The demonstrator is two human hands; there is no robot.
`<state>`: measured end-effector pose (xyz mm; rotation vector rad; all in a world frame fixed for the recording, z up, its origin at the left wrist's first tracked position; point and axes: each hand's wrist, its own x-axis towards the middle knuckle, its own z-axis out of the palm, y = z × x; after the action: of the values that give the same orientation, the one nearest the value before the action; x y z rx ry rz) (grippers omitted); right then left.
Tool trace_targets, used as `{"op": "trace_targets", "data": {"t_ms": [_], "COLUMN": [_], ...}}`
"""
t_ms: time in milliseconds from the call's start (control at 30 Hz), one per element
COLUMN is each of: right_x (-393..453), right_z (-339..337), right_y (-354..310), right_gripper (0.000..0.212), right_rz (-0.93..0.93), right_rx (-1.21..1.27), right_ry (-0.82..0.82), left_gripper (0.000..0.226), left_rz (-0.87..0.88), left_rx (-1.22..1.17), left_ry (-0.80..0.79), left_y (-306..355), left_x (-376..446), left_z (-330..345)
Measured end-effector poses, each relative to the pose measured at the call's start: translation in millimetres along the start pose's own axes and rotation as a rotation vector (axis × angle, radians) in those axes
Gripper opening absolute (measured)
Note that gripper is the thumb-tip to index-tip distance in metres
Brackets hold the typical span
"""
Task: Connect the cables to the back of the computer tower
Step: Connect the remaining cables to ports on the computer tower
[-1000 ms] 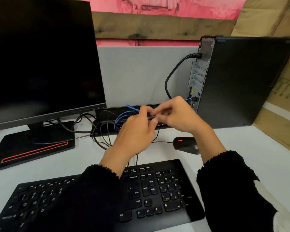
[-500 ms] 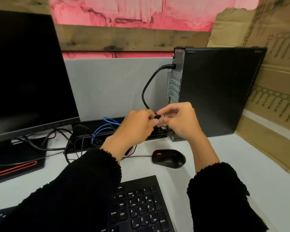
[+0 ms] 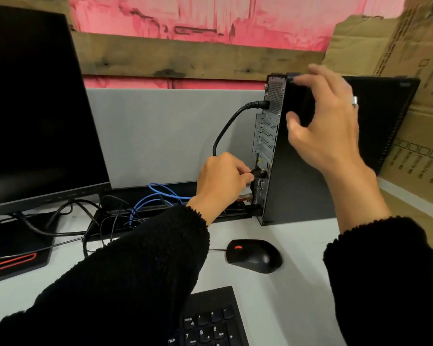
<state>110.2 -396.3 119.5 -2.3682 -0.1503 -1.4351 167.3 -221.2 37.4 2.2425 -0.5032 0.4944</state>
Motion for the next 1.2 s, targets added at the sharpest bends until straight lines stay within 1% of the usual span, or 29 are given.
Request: {"op": "trace_targets", "data": {"t_ms": [100,233,333,467,567,700,933,1067,1200], "right_x": [25.8,43.6,43.3,43.4,43.8,43.9,43.4,43.5,43.8], "right_z": [2.6,12.1,19.6,21.7,19.9,20.3,23.8,25.1,26.4], "right_y": [0.2,0.3,-1.4,-2.0,-3.1,-3.3,-4.4,-4.1,-3.5], "right_gripper": [0.061,0.052,0.045,0.042,0.040,0.039,0.038,0.037,0.036], "right_rz": [-0.018,0.035,0.056,0.078,0.110,0.121,0.140,0.146,0.148], "right_rx": [-0.087,-0.180,-0.185,-0.122,-0.050,-0.007,0.021,0.055,0.075], "right_ry": [-0.090,-0.197,-0.166,-0.142,-0.120,-0.106,-0.080,-0.066,-0.059], "left_gripper": [0.007,0.009,0.012,0.023,0.019,0.020,0.012,0.010,0.010], "left_rz": [0.043,0.111,0.137,0.171,0.216,0.329,0.432,0.513,0.558], "left_rx": [0.069,0.157,0.165,0.101,0.114,0.199,0.169,0.187,0.179], "left_ry": [-0.039,-0.077,-0.047,-0.006,0.008,0.069,0.170,0.197,0.200], "left_y": [-2.3,-1.5,-1.6,-7.8,-10.1,-14.2,-20.9,-24.7,-28.4], "left_x": [6.5,7.9,5.3,0.8,0.5,1.1,-0.2,2.0,0.4], "left_z": [-1.8,-0.7,5.3,9.8,13.6,20.5,31.0,34.5,36.6]}}
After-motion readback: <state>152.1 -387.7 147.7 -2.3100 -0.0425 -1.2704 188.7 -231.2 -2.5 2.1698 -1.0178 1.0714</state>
